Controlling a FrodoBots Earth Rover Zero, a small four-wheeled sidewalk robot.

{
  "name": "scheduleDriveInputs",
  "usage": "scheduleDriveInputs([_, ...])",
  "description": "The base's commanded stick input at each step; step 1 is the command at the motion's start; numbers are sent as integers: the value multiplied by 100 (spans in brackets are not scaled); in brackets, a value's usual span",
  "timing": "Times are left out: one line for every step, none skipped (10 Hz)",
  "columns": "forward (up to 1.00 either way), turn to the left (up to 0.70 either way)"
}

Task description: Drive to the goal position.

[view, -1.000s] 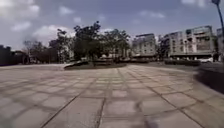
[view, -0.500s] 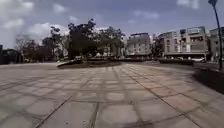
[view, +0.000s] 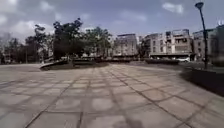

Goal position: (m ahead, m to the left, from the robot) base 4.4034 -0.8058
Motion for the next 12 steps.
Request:
scheduleDriveInputs([70,-35])
scheduleDriveInputs([70,-35])
scheduleDriveInputs([70,-35])
scheduleDriveInputs([70,-35])
scheduleDriveInputs([70,-29])
scheduleDriveInputs([70,-20])
scheduleDriveInputs([70,-12])
scheduleDriveInputs([70,-3])
scheduleDriveInputs([70,0])
scheduleDriveInputs([70,0])
scheduleDriveInputs([70,0])
scheduleDriveInputs([70,0])
